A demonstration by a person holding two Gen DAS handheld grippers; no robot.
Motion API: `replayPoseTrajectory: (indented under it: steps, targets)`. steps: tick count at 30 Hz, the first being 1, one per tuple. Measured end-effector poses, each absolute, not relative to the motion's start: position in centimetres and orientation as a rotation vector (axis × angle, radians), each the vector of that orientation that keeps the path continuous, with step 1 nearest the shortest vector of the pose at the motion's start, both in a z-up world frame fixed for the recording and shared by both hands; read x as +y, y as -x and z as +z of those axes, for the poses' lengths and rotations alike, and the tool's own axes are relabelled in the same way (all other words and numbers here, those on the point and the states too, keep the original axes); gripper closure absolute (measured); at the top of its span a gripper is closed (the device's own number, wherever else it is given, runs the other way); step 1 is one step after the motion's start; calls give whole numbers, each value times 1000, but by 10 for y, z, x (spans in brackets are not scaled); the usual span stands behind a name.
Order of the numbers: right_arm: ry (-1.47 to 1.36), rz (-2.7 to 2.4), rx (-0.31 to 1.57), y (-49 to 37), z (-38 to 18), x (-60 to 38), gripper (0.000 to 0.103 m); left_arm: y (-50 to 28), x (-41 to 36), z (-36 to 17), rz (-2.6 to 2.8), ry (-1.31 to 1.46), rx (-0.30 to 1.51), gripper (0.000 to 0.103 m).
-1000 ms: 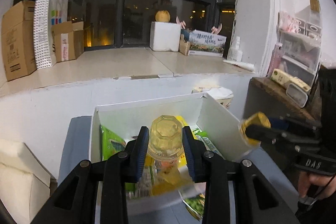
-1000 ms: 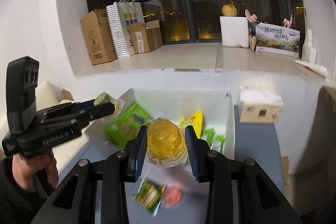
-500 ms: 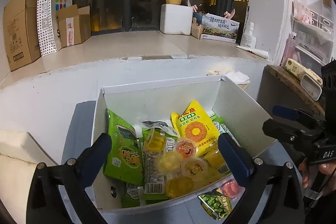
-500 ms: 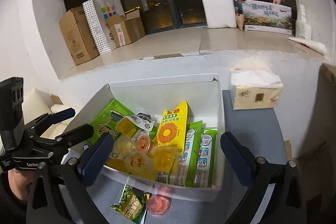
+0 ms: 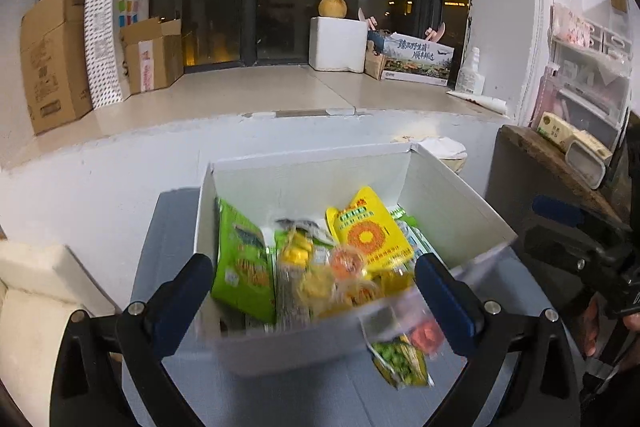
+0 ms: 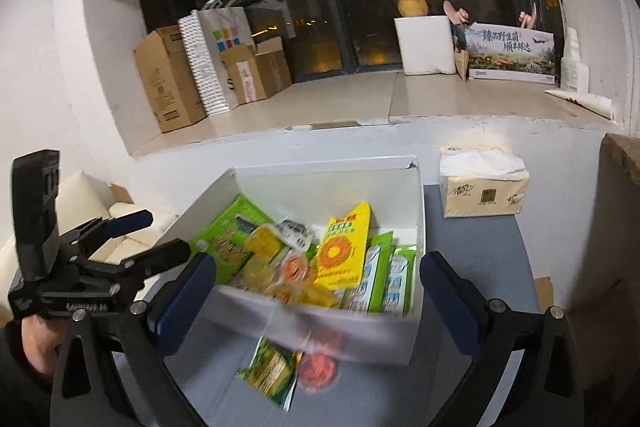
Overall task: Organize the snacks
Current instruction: 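Grasp the pink jelly cup with the right gripper while the left grasps the green pea pack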
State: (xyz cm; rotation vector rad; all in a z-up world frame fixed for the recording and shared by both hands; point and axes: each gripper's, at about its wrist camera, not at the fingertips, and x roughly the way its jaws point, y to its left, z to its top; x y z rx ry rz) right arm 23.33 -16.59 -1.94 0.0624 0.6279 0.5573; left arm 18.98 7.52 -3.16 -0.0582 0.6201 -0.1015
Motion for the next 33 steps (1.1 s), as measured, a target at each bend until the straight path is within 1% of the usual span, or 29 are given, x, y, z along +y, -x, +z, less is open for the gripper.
replayPoseTrajectory:
  steps: [6,9,13,20,22,24,26,28,30,33]
  targets:
    - [-42,536,659,-180,-54,-173,0,-136,78,-55,-115,123,638,0]
    - [-41,525,696,-172,-76,-173,0,-118,76,-70,-124,144,658,0]
    - [-68,520,772,-182,-94,-170,0,-106,73,-83,-122,146,682,0]
    - [-107,509,852,-216,-118,-153,0,-107,69,-94,-130,170,711,0]
    - [-111,504,878,-226,-126,-143,2,-110,67,-97,-135,161,721,0]
    - [-105,492,906,-235,-134,-134,14,-112,64,-100,-140,158,732,0]
    - [-92,452,951,-244,-143,-128,44,-113,61,-103,-143,155,741,0]
    - [-113,452,971,-248,-149,-126,53,-114,59,-106,-149,152,749,0]
    - [-108,464,945,-246,-148,-127,63,-116,57,-109,-152,148,759,0]
    - [-117,472,936,-243,-149,-130,64,-120,54,-114,-160,155,778,0]
